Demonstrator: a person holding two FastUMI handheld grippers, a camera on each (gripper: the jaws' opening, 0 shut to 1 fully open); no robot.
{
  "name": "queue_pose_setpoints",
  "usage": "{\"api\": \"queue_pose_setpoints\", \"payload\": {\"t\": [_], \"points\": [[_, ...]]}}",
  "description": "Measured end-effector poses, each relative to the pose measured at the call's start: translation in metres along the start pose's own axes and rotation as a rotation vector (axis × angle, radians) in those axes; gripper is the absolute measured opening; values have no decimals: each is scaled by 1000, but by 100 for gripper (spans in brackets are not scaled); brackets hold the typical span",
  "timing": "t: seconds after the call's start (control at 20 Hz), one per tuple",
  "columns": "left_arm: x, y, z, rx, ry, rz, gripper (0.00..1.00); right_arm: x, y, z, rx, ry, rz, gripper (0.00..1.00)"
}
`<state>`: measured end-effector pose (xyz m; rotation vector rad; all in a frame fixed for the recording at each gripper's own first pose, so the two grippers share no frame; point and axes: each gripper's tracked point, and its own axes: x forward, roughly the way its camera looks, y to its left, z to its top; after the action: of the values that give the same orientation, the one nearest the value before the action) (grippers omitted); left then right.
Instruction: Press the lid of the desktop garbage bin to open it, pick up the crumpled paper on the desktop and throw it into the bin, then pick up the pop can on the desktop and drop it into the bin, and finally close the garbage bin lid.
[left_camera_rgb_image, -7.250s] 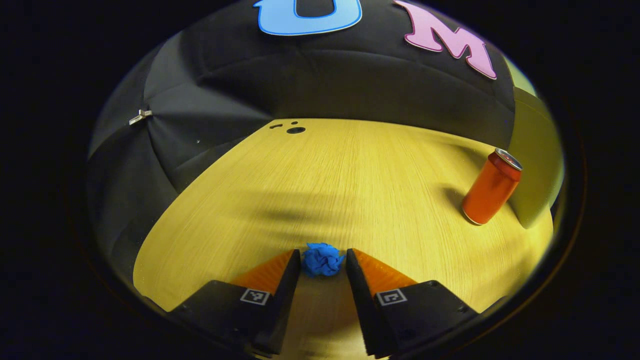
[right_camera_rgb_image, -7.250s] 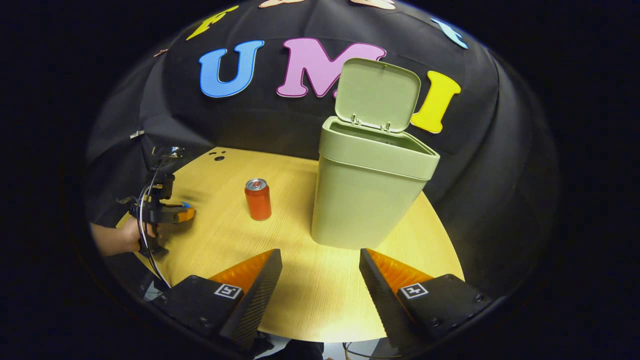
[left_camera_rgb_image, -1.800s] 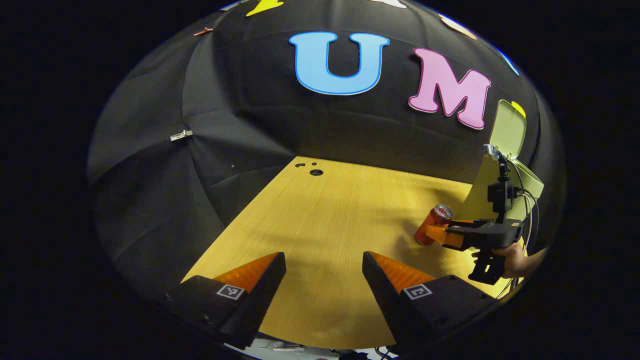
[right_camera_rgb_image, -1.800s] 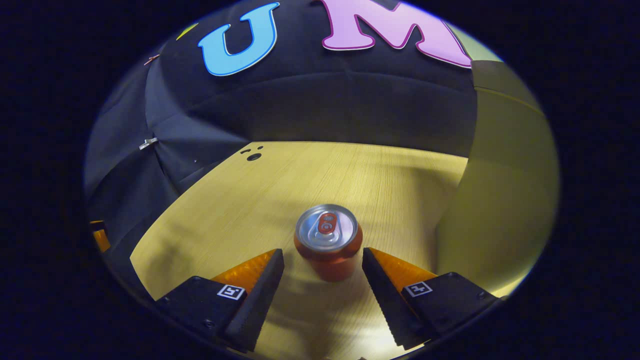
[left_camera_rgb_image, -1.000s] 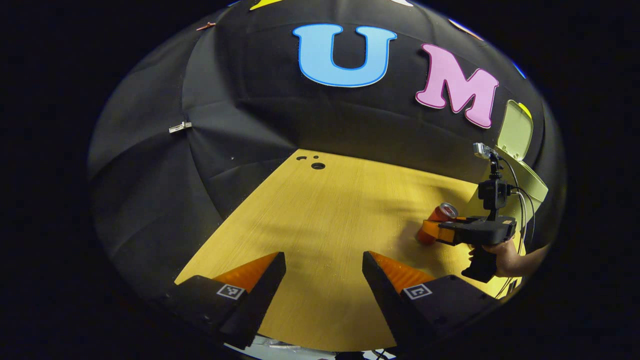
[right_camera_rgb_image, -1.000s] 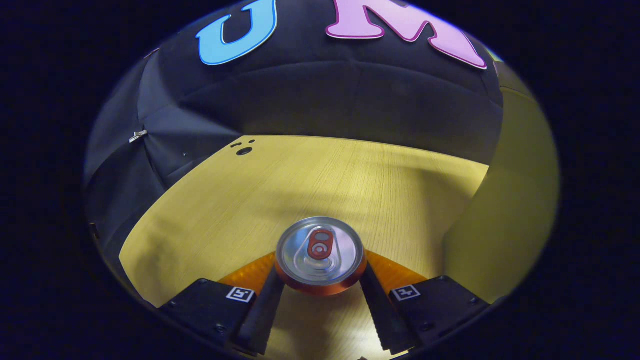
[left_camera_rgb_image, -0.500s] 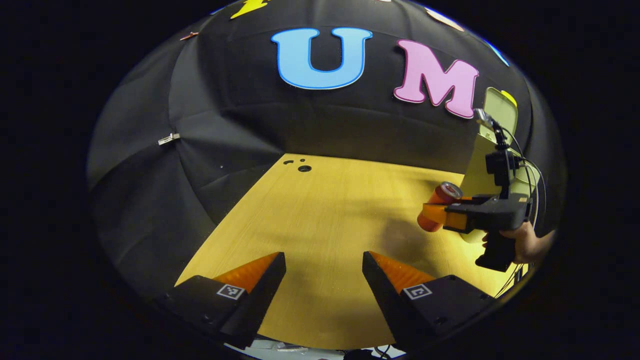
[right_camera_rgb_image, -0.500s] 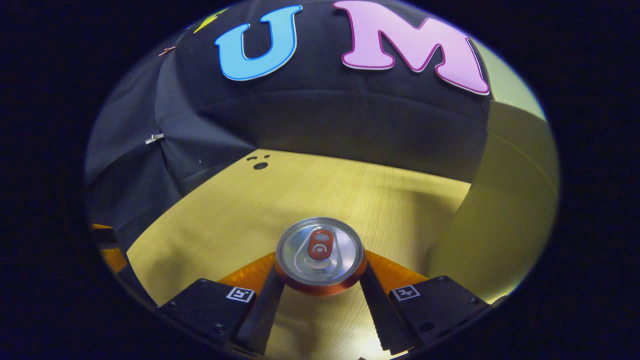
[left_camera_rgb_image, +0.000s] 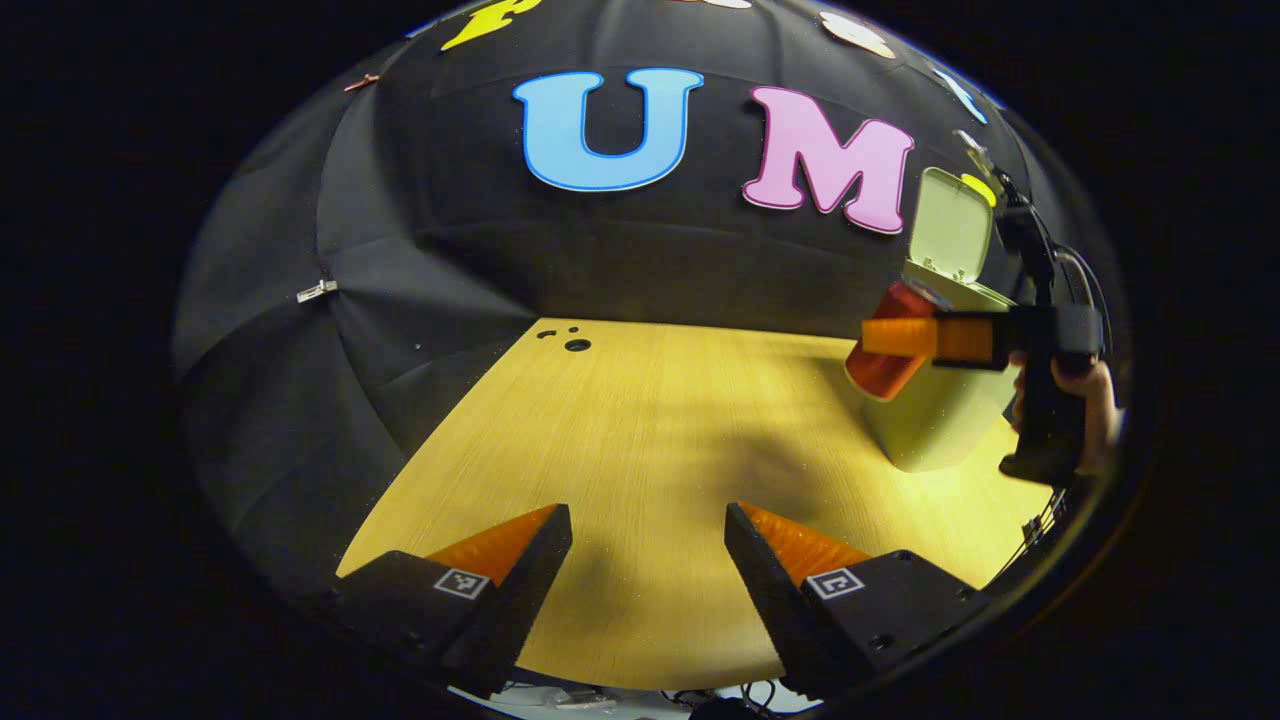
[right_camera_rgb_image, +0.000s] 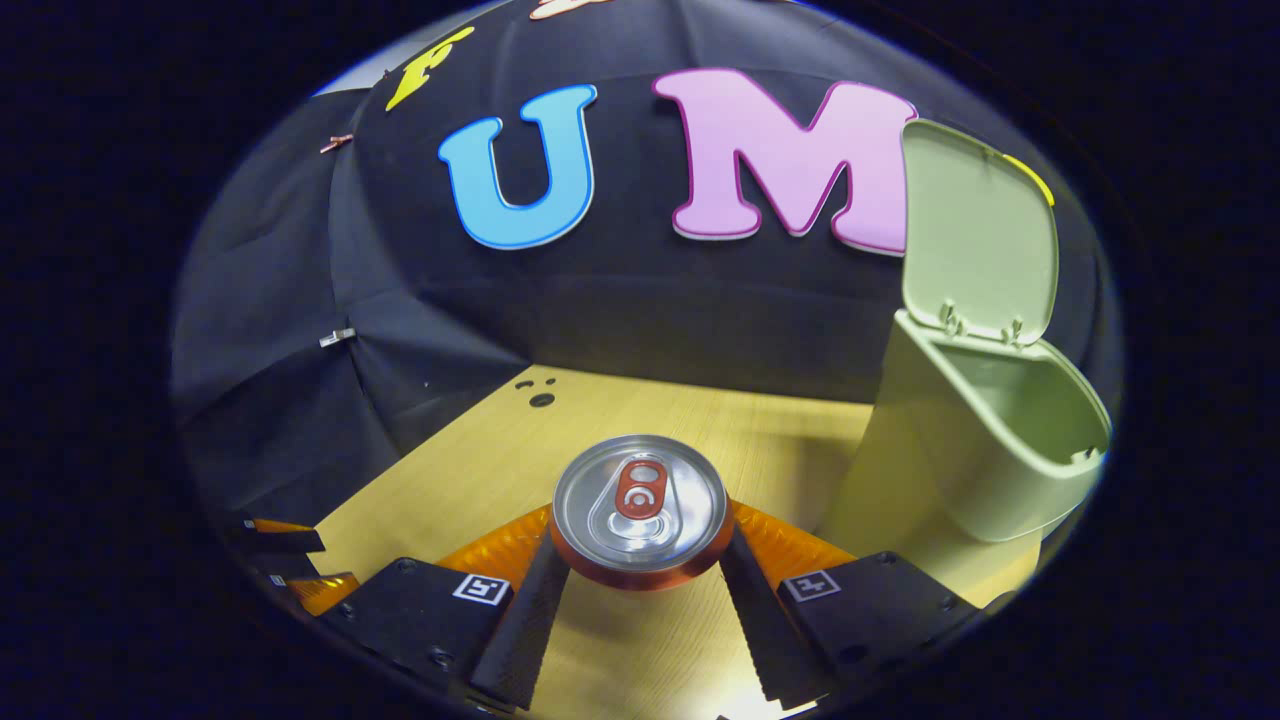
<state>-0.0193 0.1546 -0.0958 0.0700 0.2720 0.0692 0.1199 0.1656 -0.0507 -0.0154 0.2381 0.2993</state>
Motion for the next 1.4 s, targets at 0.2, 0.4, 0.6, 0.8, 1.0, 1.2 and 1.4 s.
{"api": "queue_pose_setpoints", "payload": {"t": [0.2, 0.4, 0.6, 0.8, 1.0, 1.2, 1.4], "points": [[-4, -10, -15, 68, 11, -53, 99, -36, -11, 44, -31, -88, -29, 83], [-5, -23, -21, 71, 15, -101, 99, -69, -27, 78, -61, -150, -50, 83], [-10, -39, -16, 68, 9, -141, 99, -93, -47, 107, -39, -204, -94, 83], [-14, -47, -10, 90, 0, -137, 99, -105, -80, 128, -10, -246, -129, 83], [-15, -53, -8, 65, 7, -93, 99, -112, -121, 138, -5, -268, -164, 83], [-13, -73, -10, -5, 29, -80, 99, -109, -167, 142, 14, -276, -208, 83], [-10, -94, 2, -56, 10, -53, 98, -96, -206, 130, 18, -244, -241, 83]]}}
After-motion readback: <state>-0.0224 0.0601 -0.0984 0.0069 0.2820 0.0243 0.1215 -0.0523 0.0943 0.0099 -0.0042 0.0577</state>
